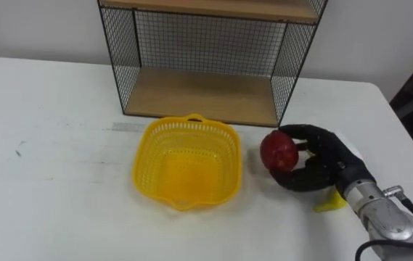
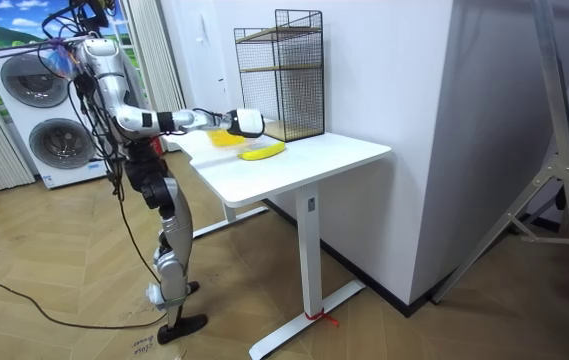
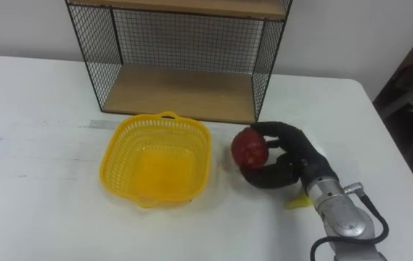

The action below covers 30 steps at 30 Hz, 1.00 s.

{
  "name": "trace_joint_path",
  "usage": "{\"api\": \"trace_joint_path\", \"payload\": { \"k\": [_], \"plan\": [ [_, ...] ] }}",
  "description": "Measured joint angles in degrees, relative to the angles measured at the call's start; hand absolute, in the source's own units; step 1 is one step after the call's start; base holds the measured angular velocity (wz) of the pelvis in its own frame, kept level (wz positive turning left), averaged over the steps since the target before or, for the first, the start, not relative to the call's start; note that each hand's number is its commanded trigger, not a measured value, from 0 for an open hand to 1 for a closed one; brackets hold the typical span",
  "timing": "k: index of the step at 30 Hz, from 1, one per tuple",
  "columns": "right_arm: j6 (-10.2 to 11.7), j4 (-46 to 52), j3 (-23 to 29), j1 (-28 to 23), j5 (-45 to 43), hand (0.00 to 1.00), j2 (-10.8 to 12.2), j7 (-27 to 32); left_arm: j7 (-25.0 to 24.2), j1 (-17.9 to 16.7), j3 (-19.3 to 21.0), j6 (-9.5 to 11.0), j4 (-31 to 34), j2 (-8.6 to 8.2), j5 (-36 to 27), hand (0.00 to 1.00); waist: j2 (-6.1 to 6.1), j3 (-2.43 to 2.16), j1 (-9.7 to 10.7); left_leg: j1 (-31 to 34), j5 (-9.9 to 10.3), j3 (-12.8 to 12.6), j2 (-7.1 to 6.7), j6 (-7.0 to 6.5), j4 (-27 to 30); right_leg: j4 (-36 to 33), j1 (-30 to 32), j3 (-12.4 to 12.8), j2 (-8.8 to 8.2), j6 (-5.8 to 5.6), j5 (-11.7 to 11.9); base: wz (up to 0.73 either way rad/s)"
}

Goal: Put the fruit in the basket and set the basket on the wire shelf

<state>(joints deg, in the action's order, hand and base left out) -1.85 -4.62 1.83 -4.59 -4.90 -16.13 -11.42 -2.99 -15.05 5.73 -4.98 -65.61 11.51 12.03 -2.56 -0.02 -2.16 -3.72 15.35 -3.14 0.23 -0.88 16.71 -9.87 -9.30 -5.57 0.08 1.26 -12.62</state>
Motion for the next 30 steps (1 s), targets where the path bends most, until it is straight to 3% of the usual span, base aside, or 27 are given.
{"api": "trace_joint_path", "payload": {
  "k": [11,24,30],
  "plan": [
    [1.26,8.68,1.63,0.63,0.55,1.00,-0.03,0.98,0.12,-0.07,0.20,1.53,-0.58,-0.29,-0.01,0.00,-0.57,0.30,0.23,-0.95,-0.01,-0.41,0.04,0.01,-0.42,0.08,-0.54,0.08,-0.06,-0.01,0.00,-0.01],
    [1.41,13.81,1.36,0.92,-0.44,1.00,-0.25,0.00,0.10,0.16,-0.22,1.70,0.83,-0.74,-0.07,0.00,-0.69,0.08,-0.43,-0.43,0.00,-0.78,0.25,0.02,-0.25,-0.49,0.34,0.72,0.11,0.01,0.03,-0.02],
    [1.16,16.76,-3.90,0.92,0.12,1.00,-1.57,-2.15,0.12,0.85,-0.55,1.67,1.59,-0.71,-0.12,0.00,-0.76,-0.09,-1.67,-0.03,0.00,-0.75,0.27,0.01,-0.04,-0.95,1.01,0.79,0.08,0.01,0.03,-0.02]
  ]
}}
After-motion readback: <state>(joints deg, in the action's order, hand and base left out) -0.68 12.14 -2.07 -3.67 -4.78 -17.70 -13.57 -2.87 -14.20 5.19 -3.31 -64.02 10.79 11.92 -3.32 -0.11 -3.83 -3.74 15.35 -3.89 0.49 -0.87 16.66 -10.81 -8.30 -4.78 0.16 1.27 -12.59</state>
